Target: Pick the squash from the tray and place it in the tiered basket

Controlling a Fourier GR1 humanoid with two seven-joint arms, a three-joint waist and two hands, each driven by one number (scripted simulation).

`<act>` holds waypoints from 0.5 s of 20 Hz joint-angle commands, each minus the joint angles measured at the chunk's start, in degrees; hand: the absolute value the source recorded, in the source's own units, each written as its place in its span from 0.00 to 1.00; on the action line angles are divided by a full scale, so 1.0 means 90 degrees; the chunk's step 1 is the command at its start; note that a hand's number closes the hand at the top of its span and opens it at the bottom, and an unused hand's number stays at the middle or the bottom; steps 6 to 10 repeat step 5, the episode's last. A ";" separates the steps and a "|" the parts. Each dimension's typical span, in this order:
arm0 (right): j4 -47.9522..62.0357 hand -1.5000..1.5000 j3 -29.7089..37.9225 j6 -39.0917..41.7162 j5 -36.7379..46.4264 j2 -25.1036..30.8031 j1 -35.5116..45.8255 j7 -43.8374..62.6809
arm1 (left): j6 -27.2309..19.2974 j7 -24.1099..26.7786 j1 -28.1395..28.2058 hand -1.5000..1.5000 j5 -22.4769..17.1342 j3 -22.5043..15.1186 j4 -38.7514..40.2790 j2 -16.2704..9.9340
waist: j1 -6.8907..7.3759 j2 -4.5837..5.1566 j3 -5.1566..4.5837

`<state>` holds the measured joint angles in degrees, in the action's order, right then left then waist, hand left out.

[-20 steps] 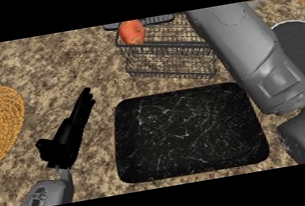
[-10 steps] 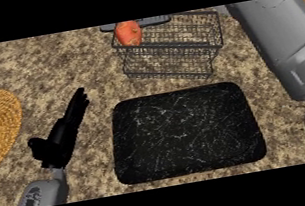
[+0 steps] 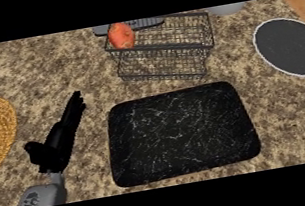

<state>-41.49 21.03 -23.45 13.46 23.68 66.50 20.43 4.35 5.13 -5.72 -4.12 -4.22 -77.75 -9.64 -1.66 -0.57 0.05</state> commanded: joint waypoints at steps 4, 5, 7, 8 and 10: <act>-0.1369 0.00 0.0580 0.1570 -0.0859 0.1198 -0.1918 -0.0254 | -0.0115 0.0251 0.0291 0.50 0.0200 -0.0147 -0.0040 0.0167 | -0.0036 -0.0003 -0.0002; -0.1538 0.00 0.0785 0.2041 -0.1173 0.1439 -0.2102 -0.0284 | 0.0035 0.0096 0.0130 0.50 0.0026 0.0061 0.0013 -0.0026 | -0.0072 -0.0006 -0.0001; -0.1538 0.00 0.0785 0.2041 -0.1173 0.1439 -0.2102 -0.0284 | 0.0035 0.0096 0.0130 0.50 0.0026 0.0061 0.0013 -0.0026 | -0.0072 -0.0006 -0.0001; -0.1538 0.00 0.0785 0.2041 -0.1173 0.1439 -0.2102 -0.0284 | 0.0035 0.0096 0.0130 0.50 0.0026 0.0061 0.0013 -0.0026 | -0.0072 -0.0006 -0.0001; -0.1538 0.00 0.0785 0.2041 -0.1173 0.1439 -0.2102 -0.0284 | 0.0035 0.0096 0.0130 0.50 0.0026 0.0061 0.0013 -0.0026 | -0.0072 -0.0006 -0.0001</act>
